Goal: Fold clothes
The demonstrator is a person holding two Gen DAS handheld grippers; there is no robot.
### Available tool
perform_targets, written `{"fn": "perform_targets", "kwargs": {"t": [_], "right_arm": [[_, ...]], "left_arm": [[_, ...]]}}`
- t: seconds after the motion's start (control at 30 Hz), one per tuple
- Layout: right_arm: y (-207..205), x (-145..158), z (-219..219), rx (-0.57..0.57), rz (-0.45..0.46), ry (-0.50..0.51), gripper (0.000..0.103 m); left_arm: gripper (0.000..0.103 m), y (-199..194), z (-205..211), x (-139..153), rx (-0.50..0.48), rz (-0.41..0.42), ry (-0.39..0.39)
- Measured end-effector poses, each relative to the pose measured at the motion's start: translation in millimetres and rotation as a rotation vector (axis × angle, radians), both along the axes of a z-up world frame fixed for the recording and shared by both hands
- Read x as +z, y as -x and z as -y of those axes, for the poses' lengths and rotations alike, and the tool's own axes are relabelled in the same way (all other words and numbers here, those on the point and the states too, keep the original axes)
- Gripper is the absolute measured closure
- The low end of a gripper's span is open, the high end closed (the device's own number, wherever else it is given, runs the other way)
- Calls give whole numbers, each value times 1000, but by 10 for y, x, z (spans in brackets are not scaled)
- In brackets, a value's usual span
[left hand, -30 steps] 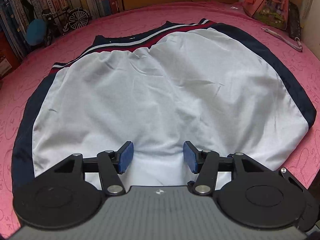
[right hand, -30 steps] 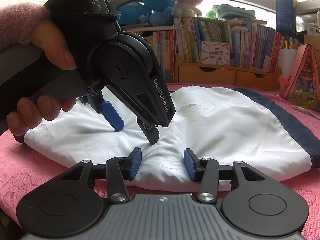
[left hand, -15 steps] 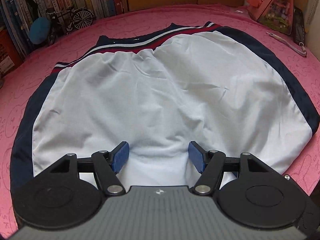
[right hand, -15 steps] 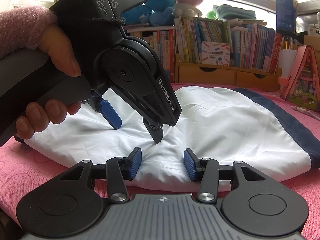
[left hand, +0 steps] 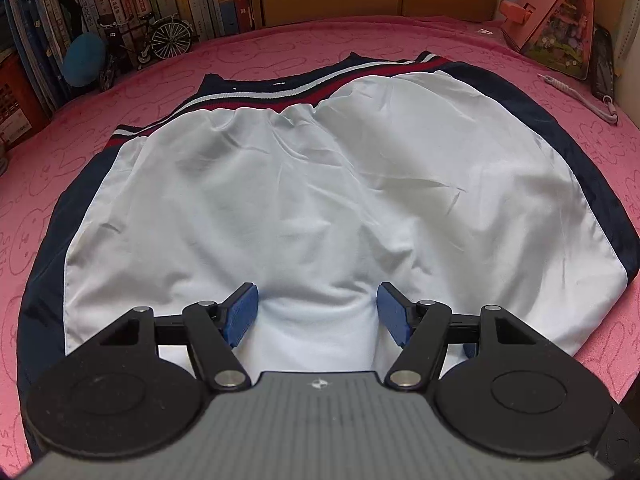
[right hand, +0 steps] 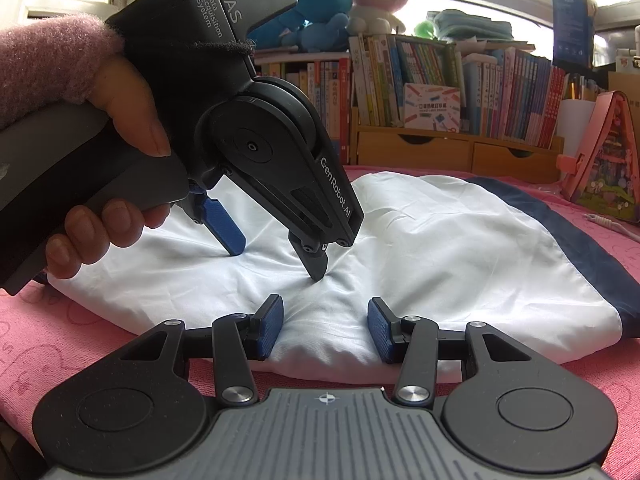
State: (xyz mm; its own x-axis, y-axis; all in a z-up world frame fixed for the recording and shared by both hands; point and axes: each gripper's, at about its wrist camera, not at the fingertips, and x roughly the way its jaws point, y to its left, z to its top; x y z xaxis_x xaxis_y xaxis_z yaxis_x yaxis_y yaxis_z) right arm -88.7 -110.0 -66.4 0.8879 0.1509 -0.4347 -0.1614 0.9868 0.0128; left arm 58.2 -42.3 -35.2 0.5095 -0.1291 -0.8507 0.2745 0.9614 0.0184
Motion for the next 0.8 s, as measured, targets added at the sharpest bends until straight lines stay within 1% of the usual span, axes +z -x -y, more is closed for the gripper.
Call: {"fn": "perform_targets", "kwargs": {"t": [0.37,0.8], "right_arm": [[3,1,-3,1,-2,0,56],[10,0,-8,-3,-1,2,56]], "left_arm": [[33,-175,-31,-32,51,33,11],[29,-359,-52,-60,87,54,16]]}}
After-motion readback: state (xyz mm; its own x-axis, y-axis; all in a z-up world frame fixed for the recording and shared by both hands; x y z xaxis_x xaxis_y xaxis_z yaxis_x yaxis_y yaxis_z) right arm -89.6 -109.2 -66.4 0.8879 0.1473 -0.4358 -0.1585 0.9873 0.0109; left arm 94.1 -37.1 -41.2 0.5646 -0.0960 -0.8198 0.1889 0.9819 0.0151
